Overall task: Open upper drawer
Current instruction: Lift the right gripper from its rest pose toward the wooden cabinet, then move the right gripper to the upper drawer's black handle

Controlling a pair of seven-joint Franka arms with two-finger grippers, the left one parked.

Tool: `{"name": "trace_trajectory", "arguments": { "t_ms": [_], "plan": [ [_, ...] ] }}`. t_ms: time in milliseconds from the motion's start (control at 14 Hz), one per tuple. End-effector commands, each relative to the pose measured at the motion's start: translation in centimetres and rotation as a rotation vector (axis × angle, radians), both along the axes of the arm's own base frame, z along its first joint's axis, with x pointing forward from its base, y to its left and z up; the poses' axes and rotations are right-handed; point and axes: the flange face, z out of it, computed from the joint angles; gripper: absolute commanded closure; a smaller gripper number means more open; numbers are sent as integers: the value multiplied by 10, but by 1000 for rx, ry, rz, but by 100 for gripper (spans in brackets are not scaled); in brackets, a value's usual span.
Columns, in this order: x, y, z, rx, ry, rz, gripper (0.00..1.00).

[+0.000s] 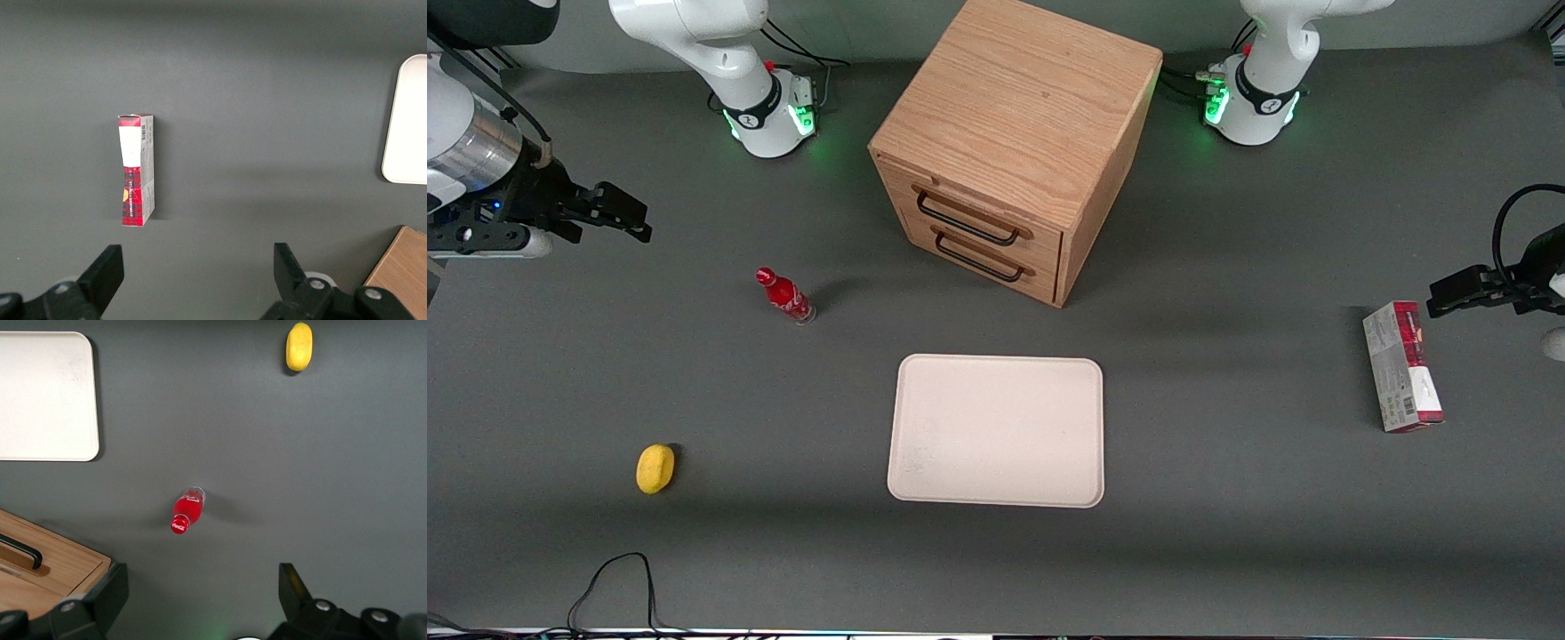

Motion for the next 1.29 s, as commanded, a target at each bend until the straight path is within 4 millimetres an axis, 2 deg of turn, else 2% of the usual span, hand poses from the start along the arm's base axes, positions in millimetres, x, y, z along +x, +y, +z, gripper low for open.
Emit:
{"name": "trace_trajectory", "arguments": {
  "t_ms": [0, 143, 214, 357, 500, 643, 857, 1000, 1071, 1214],
  "plan": [
    [0, 1, 5, 8, -9, 15, 0],
    [2, 3, 8, 10, -16, 21, 0],
    [12, 17, 8, 11, -19, 42, 0],
    [24, 69, 15, 17, -41, 121, 0],
    [26, 136, 20, 36, -53, 163, 0],
    [12, 205, 11, 47, -31, 305, 0],
    [-18, 289, 6, 89, -16, 479, 0],
    [-39, 333, -2, 117, 3, 667, 0],
    [-45, 346, -12, 136, 23, 777, 0],
    [-43, 358, -37, 174, 75, 882, 0]
  ]
}}
